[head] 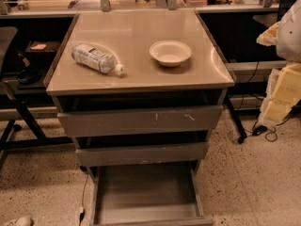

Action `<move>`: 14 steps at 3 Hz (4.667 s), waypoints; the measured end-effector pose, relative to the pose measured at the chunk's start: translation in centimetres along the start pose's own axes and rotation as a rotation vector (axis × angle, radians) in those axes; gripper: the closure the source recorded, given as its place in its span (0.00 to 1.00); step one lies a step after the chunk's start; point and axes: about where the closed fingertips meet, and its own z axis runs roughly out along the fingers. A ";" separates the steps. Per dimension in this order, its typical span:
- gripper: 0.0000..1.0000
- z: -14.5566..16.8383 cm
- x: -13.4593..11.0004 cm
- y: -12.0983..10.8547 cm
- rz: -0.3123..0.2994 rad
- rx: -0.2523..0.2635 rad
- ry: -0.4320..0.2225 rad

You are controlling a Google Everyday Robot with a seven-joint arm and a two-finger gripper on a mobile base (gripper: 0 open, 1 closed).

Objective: Close bottom drawer

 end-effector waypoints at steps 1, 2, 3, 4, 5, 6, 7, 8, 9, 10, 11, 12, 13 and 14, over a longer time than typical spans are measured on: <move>0.00 0.0 0.0 0.0 0.000 0.000 0.000; 0.18 0.0 0.0 0.0 0.000 0.000 0.000; 0.41 0.0 0.0 0.0 0.000 0.000 0.000; 0.65 0.0 0.0 0.0 0.000 0.000 0.000; 0.88 0.0 0.0 0.0 0.000 0.000 0.000; 1.00 0.3 0.0 0.4 0.002 -0.011 -0.009; 1.00 1.7 -0.3 3.9 0.028 -0.048 -0.047; 1.00 6.5 -0.4 9.2 0.015 -0.142 -0.074; 1.00 12.8 -0.6 14.6 0.000 -0.264 -0.070; 1.00 15.1 0.8 17.5 0.001 -0.334 -0.031; 1.00 16.1 0.6 18.4 -0.013 -0.362 -0.051; 1.00 21.7 0.3 21.9 0.035 -0.462 -0.097; 1.00 30.2 1.3 26.2 0.094 -0.556 -0.098; 1.00 38.5 1.5 29.3 0.166 -0.614 -0.107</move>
Offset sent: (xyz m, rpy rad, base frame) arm 0.0000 0.0000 0.0000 0.0000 0.0000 0.0000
